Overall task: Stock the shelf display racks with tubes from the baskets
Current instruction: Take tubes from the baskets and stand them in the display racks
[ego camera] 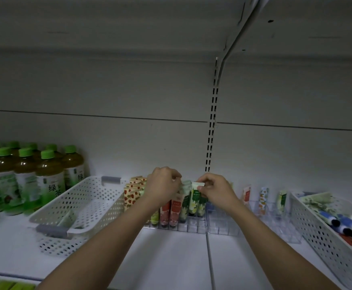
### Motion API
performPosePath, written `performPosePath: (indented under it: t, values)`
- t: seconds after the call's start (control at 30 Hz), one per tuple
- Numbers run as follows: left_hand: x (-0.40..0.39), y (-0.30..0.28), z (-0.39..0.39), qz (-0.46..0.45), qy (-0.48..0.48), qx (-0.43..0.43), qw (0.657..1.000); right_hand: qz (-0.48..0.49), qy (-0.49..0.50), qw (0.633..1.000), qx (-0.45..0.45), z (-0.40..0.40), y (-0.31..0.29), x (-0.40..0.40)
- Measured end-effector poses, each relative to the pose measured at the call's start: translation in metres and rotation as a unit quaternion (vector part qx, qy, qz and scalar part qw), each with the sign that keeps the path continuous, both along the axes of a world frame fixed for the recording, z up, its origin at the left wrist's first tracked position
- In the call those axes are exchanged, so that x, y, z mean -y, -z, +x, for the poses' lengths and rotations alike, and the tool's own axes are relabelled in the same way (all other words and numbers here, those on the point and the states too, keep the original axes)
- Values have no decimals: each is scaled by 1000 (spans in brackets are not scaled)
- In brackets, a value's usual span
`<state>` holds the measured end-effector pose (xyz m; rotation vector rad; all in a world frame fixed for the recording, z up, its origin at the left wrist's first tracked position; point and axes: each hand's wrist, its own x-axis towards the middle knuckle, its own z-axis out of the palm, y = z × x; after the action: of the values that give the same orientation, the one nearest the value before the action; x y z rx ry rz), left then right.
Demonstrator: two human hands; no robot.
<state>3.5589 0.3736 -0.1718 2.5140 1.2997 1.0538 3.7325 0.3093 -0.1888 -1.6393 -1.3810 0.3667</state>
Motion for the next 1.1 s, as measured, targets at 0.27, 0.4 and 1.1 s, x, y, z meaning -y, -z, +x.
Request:
performPosePath:
  t: [0.27,0.4,1.1]
  values:
    - [5,-9,-59,0,-13,70,997,-64,-6,995,81,-5,18,-8]
    - [5,-9,-98,7,-34,104,994,-13,19,986,168,-17,-2,-5]
    - [-30,32,-281,24,-65,57,996,-218,-429,812,331,-278,-6,-105]
